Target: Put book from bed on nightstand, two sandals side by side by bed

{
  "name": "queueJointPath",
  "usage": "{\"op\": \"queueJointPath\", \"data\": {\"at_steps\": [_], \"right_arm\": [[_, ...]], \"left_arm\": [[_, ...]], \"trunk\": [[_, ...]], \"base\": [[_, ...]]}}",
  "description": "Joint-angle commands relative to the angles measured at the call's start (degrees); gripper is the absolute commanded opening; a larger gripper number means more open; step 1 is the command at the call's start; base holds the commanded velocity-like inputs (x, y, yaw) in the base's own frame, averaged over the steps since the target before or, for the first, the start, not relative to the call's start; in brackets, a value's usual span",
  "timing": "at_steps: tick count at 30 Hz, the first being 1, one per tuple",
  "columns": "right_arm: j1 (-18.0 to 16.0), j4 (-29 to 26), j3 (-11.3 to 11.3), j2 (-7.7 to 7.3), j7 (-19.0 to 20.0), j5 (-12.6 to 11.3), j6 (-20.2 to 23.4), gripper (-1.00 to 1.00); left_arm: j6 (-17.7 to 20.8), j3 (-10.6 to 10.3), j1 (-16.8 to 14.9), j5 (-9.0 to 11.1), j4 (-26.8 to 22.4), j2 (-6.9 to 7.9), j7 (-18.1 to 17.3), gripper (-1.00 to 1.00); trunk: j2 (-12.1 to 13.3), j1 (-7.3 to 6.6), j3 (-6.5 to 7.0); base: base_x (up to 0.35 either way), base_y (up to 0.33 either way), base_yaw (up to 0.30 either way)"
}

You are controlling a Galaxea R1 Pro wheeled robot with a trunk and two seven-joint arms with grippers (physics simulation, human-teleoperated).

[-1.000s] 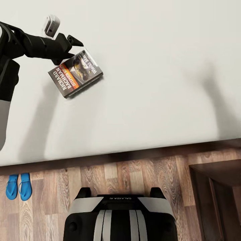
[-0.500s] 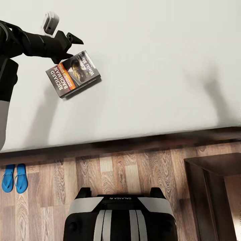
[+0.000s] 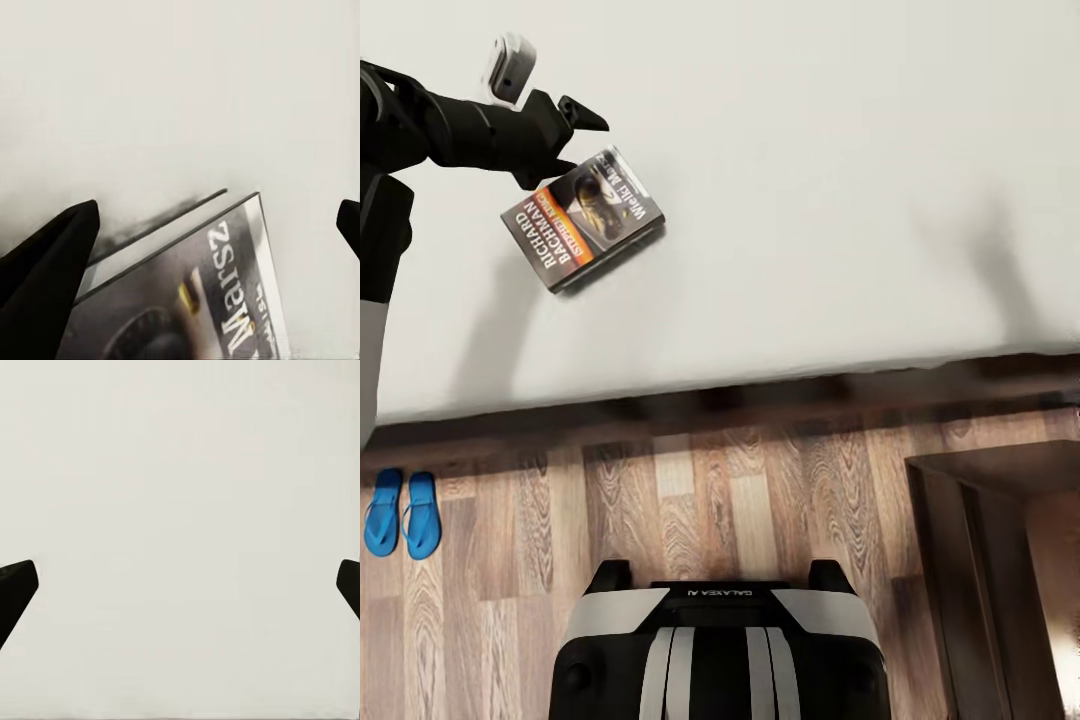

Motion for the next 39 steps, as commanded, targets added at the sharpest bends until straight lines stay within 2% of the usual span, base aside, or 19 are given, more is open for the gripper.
{"op": "queueJointPath", "data": {"at_steps": [1,12,25,30,39], "right_arm": [[-0.06,-0.01,0.08,-0.05,-0.33,-0.56,0.41,1.0],[-0.03,-0.01,0.09,0.01,-0.33,-0.56,0.41,1.0],[1.24,-0.03,0.19,0.02,-0.33,-0.59,0.41,1.0],[1.93,-0.03,0.2,0.02,-0.33,-0.58,0.41,1.0],[2.14,-0.03,0.26,0.05,-0.33,-0.51,0.41,1.0]], "left_arm": [[0.08,-0.14,-0.05,0.64,-0.04,0.04,0.72,1.0],[0.08,-0.18,-0.02,0.66,-0.04,0.04,0.72,1.0],[0.14,-0.08,0.02,0.8,-0.16,0.04,0.72,1.0],[0.1,-0.15,0.02,2.12,-0.22,0.15,0.81,1.0],[0.08,-0.14,0.02,2.98,-0.24,0.28,0.88,1.0]], "trunk": [[-0.01,-0.03,-0.03],[-0.01,-0.03,-0.03],[-0.01,-0.03,-0.03],[-0.01,-0.03,-0.03],[-0.01,-0.03,-0.03]], "base": [[-0.312,-0.065,0.0],[-0.294,-0.067,0.0],[-0.026,-0.007,0.0],[-0.014,-0.002,0.0],[-0.18,-0.053,0.0]]}}
